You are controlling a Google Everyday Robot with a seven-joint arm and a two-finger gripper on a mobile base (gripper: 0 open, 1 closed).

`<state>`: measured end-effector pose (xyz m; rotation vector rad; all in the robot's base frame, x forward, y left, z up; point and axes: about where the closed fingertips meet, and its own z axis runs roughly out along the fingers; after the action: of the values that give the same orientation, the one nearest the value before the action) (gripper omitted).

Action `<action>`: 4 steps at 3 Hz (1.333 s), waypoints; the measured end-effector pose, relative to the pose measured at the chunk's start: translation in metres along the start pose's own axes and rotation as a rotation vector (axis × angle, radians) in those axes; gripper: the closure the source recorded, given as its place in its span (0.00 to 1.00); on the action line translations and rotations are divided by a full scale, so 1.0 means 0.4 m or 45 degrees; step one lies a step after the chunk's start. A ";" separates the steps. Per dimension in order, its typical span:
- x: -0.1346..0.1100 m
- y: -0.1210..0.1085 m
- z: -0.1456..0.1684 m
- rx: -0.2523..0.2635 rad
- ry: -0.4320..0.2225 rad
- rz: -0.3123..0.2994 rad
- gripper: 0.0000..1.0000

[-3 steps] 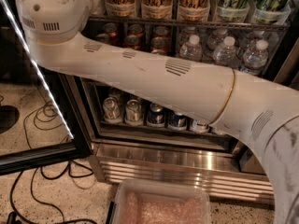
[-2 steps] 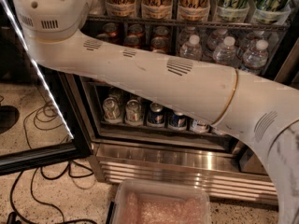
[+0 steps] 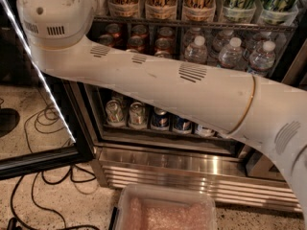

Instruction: Pick redbull can from top shelf of fridge

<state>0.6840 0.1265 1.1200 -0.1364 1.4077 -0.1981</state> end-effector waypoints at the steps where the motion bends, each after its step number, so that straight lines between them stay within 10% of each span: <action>1: 0.031 0.003 -0.097 -0.063 0.037 0.008 1.00; 3: 0.090 -0.051 -0.340 -0.179 0.067 -0.060 1.00; 4: 0.086 -0.061 -0.339 -0.168 0.062 -0.118 1.00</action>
Offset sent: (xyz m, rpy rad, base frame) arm -0.1333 -0.0042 -0.0662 0.0468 0.1417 0.1692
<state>0.5539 0.0982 1.0706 -0.3082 1.4641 -0.1857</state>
